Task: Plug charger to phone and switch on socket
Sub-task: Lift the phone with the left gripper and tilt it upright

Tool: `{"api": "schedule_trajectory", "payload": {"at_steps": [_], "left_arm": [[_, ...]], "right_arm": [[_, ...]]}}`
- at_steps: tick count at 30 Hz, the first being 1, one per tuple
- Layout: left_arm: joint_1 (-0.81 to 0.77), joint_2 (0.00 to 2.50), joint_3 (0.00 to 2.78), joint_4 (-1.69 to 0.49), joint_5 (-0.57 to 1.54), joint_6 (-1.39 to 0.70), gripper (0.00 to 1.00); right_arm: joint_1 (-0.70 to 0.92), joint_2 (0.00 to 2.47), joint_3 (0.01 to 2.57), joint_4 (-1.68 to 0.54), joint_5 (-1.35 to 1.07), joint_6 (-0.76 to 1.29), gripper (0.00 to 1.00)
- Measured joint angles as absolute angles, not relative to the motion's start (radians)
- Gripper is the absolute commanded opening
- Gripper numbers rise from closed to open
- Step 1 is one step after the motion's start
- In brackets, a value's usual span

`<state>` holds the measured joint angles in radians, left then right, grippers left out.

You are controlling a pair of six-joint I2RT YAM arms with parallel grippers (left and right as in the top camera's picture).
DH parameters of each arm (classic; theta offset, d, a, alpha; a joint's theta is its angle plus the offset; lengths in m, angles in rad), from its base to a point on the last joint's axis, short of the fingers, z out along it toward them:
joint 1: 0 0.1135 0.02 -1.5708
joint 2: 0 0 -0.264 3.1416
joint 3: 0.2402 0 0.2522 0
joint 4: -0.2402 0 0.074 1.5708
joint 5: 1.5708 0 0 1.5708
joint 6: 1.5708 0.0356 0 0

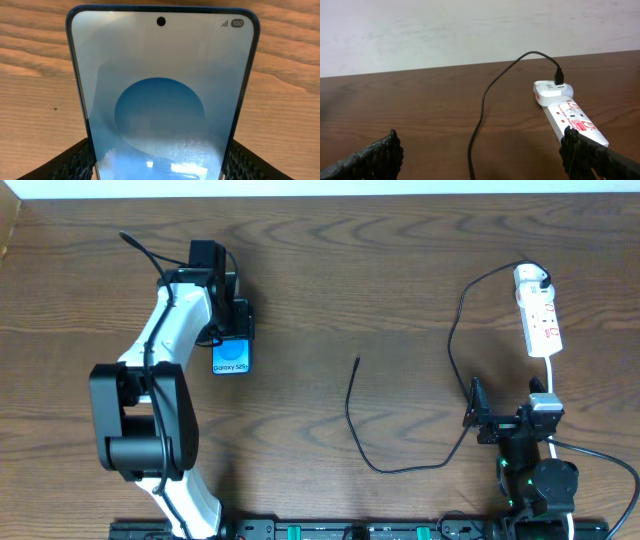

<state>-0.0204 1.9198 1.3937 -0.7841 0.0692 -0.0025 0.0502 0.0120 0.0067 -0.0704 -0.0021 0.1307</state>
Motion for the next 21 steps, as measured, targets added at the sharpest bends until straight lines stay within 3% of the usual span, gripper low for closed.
{"api": "schedule_trajectory", "payload": {"at_steps": [8, 16, 21], "left_arm": [[-0.02, 1.902, 1.394, -0.815, 0.184, -0.027, 0.07], [-0.02, 1.902, 1.394, -0.805, 0.517, -0.164, 0.07], [-0.021, 1.902, 1.394, -0.773, 0.776, -0.369, 0.07]], "right_arm": [[0.05, 0.012, 0.007, -0.07, -0.002, 0.131, 0.99], [0.05, 0.012, 0.007, -0.07, -0.002, 0.131, 0.99], [0.05, 0.012, 0.007, -0.07, -0.002, 0.131, 0.99]]}}
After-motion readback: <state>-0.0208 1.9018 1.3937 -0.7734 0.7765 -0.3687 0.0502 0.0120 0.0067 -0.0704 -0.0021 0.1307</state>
